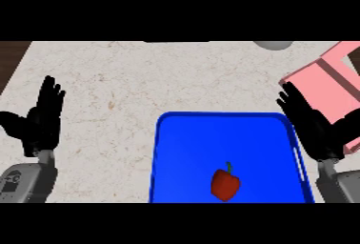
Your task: Pick the bell pepper from the tray and place it in the cardboard box
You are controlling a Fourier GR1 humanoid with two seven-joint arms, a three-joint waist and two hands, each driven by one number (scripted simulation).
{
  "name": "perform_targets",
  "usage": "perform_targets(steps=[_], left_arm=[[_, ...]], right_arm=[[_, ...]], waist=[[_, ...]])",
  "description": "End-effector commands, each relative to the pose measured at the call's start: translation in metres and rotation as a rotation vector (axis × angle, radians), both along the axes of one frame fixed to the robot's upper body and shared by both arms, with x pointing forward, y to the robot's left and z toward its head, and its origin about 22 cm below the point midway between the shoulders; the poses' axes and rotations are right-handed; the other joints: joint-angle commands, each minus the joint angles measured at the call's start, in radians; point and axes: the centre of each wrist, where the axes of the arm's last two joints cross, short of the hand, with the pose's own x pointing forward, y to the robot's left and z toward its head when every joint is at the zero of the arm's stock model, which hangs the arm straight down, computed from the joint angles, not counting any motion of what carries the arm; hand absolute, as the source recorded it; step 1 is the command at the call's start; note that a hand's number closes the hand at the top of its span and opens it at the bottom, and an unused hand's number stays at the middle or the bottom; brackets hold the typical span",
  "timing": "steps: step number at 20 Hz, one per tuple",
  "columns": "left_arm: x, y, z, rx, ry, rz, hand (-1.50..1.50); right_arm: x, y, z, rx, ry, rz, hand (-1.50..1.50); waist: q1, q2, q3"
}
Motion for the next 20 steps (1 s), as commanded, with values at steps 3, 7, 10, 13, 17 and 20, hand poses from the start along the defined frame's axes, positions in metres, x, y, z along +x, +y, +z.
perform_targets(steps=[3,7,10,13,17,20], left_arm=[[0.001,0.005,0.018,0.214,-0.027,-0.159,0.00],[0.000,-0.001,0.023,0.308,-0.039,-0.313,0.00],[-0.009,0.000,0.019,0.338,-0.024,-0.385,0.00],[-0.007,-0.005,0.032,0.338,-0.050,-0.438,0.00],[-0.011,-0.008,0.031,0.325,-0.070,-0.469,0.00],[-0.016,-0.011,0.030,0.329,-0.057,-0.508,0.00]], right_arm=[[-0.006,-0.008,0.049,-0.191,-0.236,-0.228,-1.50],[-0.018,-0.065,0.069,-0.664,-0.241,-0.350,-1.50],[-0.046,-0.040,0.064,-0.639,-0.305,-0.438,-1.50],[-0.076,-0.023,0.064,-0.759,-0.367,-0.372,-1.50],[-0.114,-0.009,0.056,-0.952,-0.354,-0.256,-1.50],[-0.133,0.007,0.066,-1.033,-0.291,-0.216,-1.50]], waist=[[-0.066,-0.077,-0.028],[-0.171,-0.094,-0.048],[-0.154,-0.096,-0.035],[-0.129,-0.088,-0.031],[-0.097,-0.078,-0.031],[-0.074,-0.072,-0.032]])
